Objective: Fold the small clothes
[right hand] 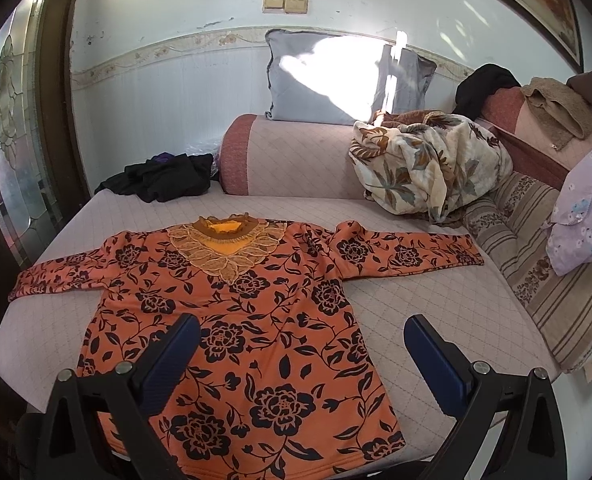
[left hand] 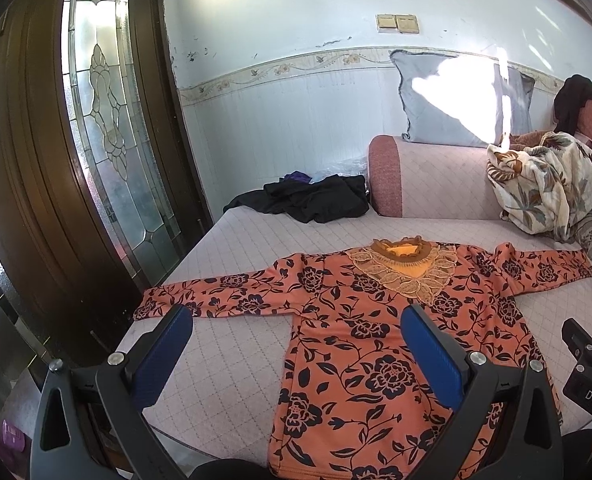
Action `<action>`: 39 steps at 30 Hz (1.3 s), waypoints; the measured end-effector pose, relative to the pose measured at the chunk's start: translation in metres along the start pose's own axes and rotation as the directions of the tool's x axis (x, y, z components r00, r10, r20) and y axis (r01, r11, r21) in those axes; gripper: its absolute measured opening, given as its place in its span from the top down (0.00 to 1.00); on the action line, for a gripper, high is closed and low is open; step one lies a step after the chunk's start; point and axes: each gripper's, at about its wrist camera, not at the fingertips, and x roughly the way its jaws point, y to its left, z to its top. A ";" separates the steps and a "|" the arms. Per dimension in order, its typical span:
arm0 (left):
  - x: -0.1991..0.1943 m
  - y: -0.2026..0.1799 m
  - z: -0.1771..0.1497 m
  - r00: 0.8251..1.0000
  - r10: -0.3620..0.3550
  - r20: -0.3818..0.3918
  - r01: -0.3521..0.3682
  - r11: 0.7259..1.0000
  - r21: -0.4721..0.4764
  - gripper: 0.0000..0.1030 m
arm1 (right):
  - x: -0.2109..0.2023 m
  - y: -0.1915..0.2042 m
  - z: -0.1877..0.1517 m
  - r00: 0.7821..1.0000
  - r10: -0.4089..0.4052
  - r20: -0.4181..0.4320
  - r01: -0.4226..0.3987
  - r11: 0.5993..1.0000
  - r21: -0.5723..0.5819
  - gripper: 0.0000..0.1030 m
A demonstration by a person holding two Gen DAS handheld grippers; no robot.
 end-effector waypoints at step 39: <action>0.010 0.018 0.001 1.000 0.027 -0.002 -0.027 0.998 -0.050 0.00 | 0.009 0.016 0.006 1.000 -0.007 -0.015 0.007 1.000 -0.030 0.00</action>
